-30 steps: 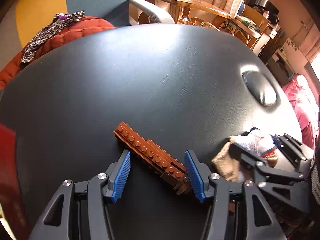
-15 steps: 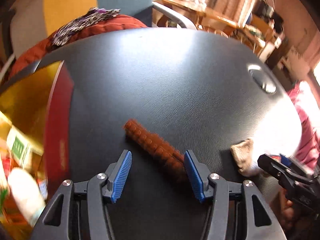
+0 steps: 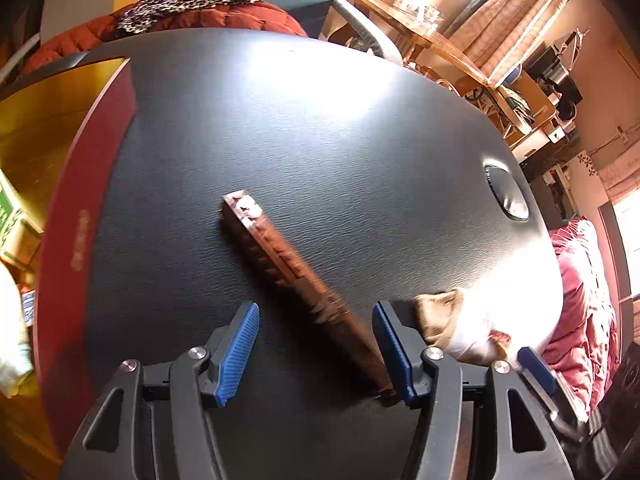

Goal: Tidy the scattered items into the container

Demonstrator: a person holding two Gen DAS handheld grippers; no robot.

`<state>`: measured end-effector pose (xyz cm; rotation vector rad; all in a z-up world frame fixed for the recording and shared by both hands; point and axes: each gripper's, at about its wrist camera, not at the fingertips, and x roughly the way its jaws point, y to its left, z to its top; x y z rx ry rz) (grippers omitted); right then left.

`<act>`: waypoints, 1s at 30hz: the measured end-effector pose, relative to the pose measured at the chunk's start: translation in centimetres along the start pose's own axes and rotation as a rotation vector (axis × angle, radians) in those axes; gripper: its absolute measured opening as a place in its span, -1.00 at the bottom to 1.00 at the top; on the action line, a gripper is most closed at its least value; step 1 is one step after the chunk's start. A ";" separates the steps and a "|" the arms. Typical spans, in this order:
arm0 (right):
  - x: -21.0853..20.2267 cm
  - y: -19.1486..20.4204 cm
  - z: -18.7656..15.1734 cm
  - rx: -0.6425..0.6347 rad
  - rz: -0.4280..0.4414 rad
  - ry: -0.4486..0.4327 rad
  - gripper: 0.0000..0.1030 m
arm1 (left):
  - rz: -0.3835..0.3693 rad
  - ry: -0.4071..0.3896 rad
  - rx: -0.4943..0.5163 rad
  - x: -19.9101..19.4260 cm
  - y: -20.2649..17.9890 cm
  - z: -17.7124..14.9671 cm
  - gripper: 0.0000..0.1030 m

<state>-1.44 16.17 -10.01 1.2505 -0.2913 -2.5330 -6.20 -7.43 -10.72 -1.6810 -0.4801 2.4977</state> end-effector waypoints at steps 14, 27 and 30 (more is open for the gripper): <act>0.1 -0.8 -0.4 0.004 0.022 -0.013 0.56 | 0.152 0.025 0.237 0.0 -0.9 -2.2 0.14; 1.8 1.1 -1.6 -0.117 -0.024 0.022 1.00 | 0.062 0.028 0.228 -2.6 1.9 -4.8 0.13; 2.3 0.9 -1.9 -0.124 -0.045 0.040 1.00 | 0.048 0.016 0.221 -2.8 1.8 -4.9 0.13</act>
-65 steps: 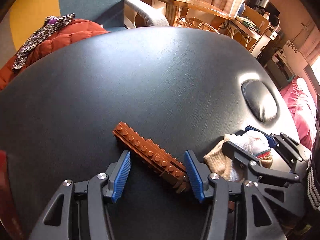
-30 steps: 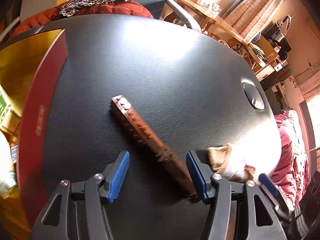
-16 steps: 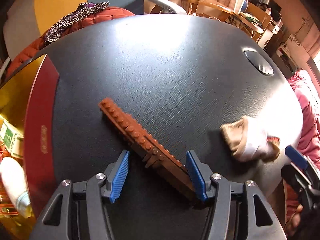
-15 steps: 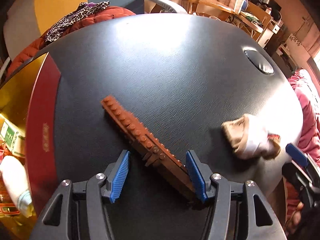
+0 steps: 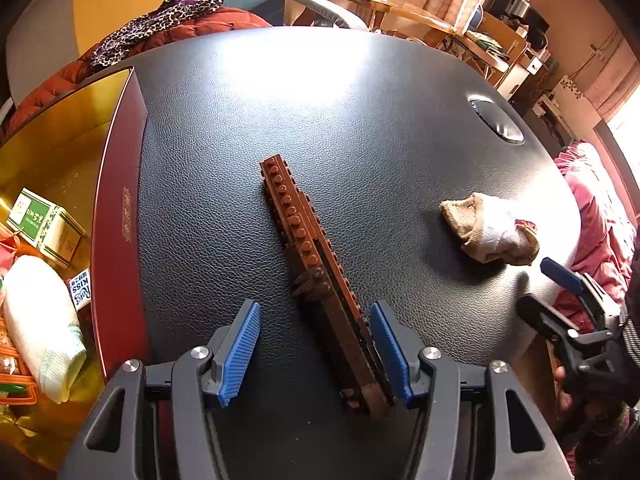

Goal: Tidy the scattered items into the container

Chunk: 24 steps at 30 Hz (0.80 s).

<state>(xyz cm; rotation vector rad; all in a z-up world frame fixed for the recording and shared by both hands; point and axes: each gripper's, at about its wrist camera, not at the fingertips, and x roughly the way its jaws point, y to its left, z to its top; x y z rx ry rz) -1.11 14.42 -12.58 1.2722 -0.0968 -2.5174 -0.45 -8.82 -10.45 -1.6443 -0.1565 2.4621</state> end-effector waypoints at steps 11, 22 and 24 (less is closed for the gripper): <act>0.9 -0.5 -0.6 0.008 -0.019 0.002 1.00 | 0.013 -0.004 -0.051 1.7 -1.5 2.1 0.14; 1.2 0.1 -1.0 -0.010 -0.068 -0.017 1.00 | 0.092 -0.060 -0.022 2.7 -3.4 1.9 0.22; 0.9 -0.3 -0.6 0.011 -0.051 -0.007 0.97 | 0.107 -0.074 -0.012 2.7 -3.6 1.5 0.23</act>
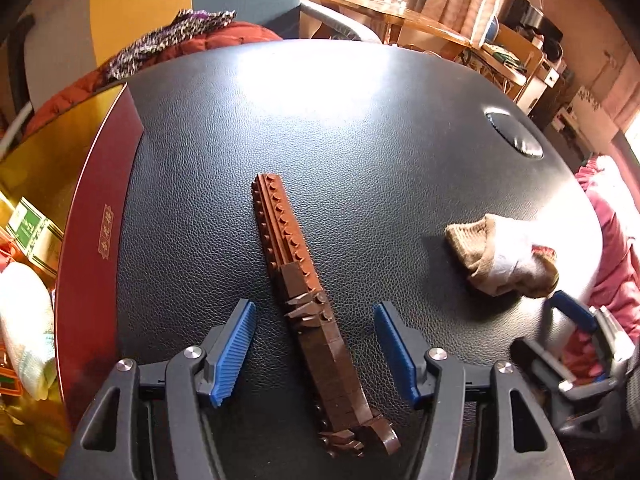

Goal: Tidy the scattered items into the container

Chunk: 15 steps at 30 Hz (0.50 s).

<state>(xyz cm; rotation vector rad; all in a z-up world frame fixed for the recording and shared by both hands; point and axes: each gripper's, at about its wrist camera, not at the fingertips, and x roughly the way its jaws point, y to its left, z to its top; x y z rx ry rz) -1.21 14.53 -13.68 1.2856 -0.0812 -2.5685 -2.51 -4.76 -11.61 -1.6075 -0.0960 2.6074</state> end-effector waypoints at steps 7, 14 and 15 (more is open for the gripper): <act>-1.2 -0.4 3.0 -0.010 0.047 -0.045 0.97 | -0.051 -0.020 -0.038 0.8 -0.3 0.0 0.32; 1.0 1.5 5.5 -0.132 0.083 0.003 0.97 | -0.075 -0.025 -0.033 1.6 -0.8 0.2 0.44; 1.2 1.6 5.7 -0.148 0.085 0.010 0.97 | -0.077 -0.026 -0.032 1.4 -0.5 0.1 0.44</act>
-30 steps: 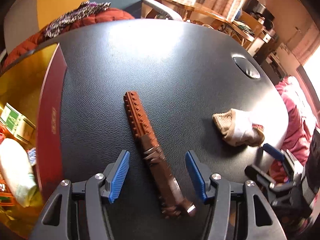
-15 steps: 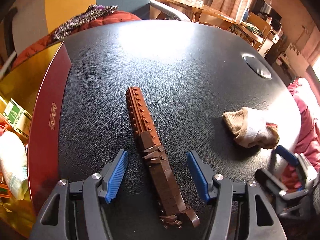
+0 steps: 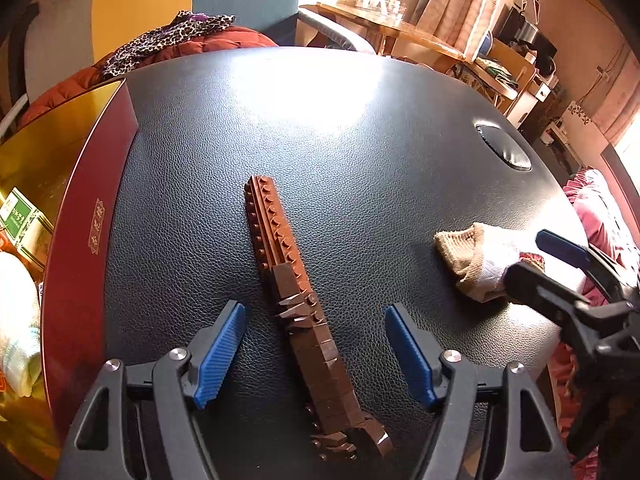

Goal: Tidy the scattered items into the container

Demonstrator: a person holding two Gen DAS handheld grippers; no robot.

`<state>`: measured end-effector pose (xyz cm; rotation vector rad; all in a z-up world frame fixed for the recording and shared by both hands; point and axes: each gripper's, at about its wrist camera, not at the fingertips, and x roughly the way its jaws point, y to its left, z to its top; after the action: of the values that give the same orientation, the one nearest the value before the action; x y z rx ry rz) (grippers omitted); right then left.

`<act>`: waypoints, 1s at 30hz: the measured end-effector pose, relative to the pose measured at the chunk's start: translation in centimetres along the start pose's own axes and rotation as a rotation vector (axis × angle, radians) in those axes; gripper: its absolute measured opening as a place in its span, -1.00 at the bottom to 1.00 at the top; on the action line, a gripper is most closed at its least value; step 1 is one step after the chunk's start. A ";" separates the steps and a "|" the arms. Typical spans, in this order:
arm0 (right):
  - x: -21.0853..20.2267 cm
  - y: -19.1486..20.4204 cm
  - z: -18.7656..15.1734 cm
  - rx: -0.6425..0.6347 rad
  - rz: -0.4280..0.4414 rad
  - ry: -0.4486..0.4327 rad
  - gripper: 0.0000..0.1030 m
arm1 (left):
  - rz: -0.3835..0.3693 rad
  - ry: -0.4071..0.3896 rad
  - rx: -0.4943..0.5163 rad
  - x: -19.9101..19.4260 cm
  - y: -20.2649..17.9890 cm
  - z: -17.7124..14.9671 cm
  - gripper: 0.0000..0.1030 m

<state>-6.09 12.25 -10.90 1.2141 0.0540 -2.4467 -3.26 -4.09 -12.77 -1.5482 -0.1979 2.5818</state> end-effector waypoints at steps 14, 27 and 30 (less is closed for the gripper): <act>3.7 0.8 1.4 -0.268 -0.015 0.153 0.54 | 0.011 0.000 0.040 -1.9 1.9 -1.8 0.61; 3.0 0.9 -0.7 -0.179 0.001 0.133 0.25 | -0.020 0.009 0.043 -1.2 2.0 -1.1 0.58; 3.0 1.2 -0.9 -0.139 -0.019 0.111 0.24 | -0.069 0.011 -0.007 -1.4 3.2 -0.9 0.49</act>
<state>-6.59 10.35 -13.66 1.2910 0.2645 -2.3462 -1.92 -7.41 -12.50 -1.5297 -0.2545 2.5226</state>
